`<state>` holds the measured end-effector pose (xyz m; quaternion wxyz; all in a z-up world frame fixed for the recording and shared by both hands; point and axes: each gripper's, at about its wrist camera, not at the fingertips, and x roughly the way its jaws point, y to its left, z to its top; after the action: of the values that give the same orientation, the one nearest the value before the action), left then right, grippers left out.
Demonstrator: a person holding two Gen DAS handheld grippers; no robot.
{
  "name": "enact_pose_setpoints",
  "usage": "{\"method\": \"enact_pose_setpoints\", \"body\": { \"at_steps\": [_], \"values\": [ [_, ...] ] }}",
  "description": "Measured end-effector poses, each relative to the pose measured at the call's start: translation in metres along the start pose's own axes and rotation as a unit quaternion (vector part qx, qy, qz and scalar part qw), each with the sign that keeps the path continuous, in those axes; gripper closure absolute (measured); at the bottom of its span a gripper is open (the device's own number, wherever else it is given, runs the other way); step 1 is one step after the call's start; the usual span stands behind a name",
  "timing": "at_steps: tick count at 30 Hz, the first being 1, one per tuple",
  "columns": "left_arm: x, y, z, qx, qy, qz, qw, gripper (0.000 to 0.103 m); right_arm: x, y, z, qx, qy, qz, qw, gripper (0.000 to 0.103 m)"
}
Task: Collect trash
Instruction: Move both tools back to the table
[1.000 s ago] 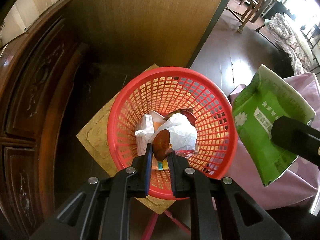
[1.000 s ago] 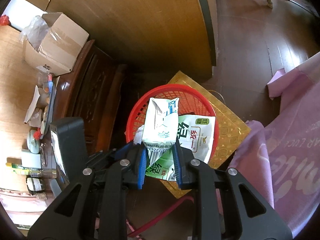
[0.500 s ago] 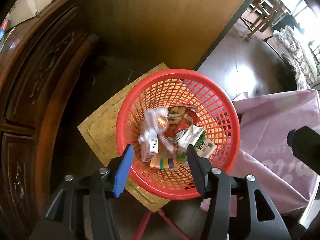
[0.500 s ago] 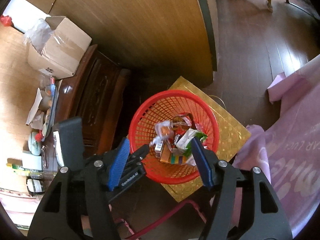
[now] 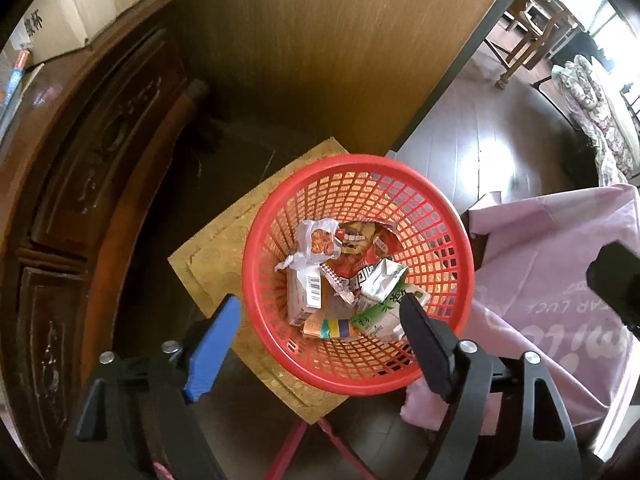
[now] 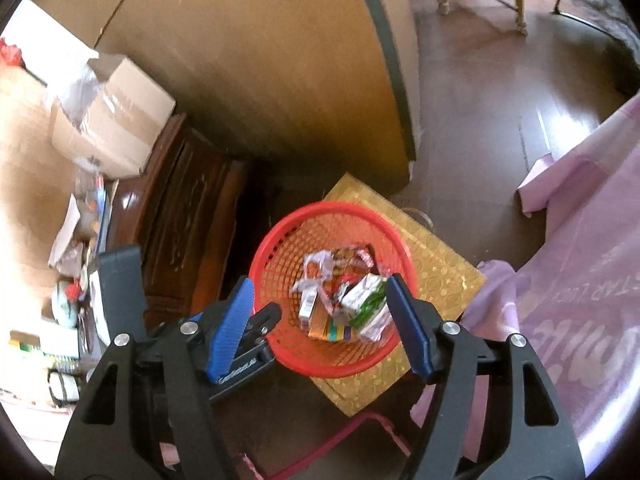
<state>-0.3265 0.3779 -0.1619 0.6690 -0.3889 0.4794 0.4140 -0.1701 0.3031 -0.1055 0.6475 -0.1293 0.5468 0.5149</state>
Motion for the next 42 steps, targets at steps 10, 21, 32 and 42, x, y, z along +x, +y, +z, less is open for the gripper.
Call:
{"method": "enact_pose_setpoints", "body": {
  "at_steps": [10,21,32,42],
  "values": [
    [-0.041,-0.018,0.005,0.015,-0.036,-0.001,0.9992,0.017,-0.076,-0.017,-0.005,0.022,-0.158,-0.062,0.985,0.030],
    [-0.077,-0.089,0.002,0.080,-0.068,-0.020,0.9943,0.016,-0.203,-0.112,-0.019,0.116,-0.262,-0.086,0.954,0.018],
    [-0.108,-0.195,-0.015,0.180,-0.110,-0.038,0.9766,0.011,-0.273,-0.216,-0.055,0.178,-0.279,-0.122,0.936,0.014],
    [-0.104,-0.289,-0.040,0.249,-0.107,-0.059,0.9606,0.011,-0.286,-0.274,-0.082,0.184,-0.280,-0.162,0.928,0.014]
  ]
}}
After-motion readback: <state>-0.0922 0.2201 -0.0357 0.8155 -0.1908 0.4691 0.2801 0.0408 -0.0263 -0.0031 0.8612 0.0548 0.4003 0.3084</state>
